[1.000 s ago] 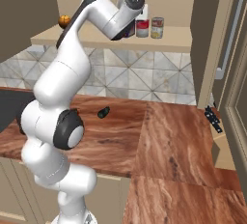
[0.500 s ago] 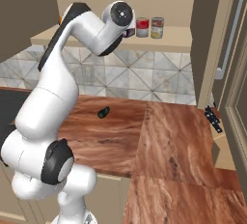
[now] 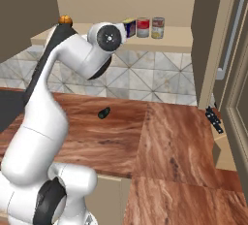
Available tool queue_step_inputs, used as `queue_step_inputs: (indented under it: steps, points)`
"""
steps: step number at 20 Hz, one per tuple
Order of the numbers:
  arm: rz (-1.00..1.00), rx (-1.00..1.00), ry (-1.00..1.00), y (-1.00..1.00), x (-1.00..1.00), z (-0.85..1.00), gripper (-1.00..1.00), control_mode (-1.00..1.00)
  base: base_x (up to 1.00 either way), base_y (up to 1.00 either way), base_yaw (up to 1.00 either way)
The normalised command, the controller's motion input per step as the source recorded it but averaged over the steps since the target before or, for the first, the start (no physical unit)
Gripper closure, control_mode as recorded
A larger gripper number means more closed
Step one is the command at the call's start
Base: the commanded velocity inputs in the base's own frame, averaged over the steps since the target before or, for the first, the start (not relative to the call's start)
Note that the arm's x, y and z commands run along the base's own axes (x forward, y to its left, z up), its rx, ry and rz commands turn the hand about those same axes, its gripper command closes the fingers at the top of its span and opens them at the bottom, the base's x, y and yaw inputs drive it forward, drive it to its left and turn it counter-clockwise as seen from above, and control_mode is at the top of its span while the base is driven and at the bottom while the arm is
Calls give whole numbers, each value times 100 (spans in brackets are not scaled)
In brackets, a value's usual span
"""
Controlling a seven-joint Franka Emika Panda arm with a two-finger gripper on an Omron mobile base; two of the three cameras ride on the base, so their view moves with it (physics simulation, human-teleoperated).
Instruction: Pick the cans from the counter and place them in their designated side in the cabinet.
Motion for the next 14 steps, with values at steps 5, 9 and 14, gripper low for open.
queue_step_inputs:
  steps: [5,9,14]
  points:
    - [4,-6,-6,0,-64,-28,-100,-100,0,0,0]
    - [4,-8,-5,1,-66,-28,-100,-100,0,0,0]
    - [3,-8,-5,11,-67,-31,-100,-100,0,0,0]
